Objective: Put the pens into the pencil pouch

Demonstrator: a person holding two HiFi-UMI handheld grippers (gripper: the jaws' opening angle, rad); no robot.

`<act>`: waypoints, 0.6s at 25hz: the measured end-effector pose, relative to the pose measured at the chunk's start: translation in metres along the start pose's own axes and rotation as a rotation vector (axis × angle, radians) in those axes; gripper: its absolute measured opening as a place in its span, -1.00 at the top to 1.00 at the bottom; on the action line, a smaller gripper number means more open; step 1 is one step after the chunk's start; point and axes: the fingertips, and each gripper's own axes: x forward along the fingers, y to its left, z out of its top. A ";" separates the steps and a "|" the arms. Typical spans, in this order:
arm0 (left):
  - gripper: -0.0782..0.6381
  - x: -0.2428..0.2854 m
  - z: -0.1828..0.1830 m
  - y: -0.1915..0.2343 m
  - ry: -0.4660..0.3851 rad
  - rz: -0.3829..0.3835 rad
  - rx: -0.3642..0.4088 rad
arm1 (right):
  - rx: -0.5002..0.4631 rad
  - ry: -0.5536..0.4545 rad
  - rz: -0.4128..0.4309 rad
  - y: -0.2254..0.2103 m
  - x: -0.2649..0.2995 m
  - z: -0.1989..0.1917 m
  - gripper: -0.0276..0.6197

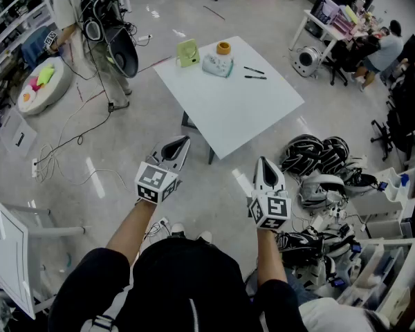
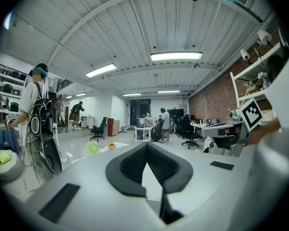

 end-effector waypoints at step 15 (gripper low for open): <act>0.66 -0.011 -0.006 -0.008 0.001 -0.005 -0.003 | 0.017 -0.019 0.015 0.005 -0.008 -0.005 0.70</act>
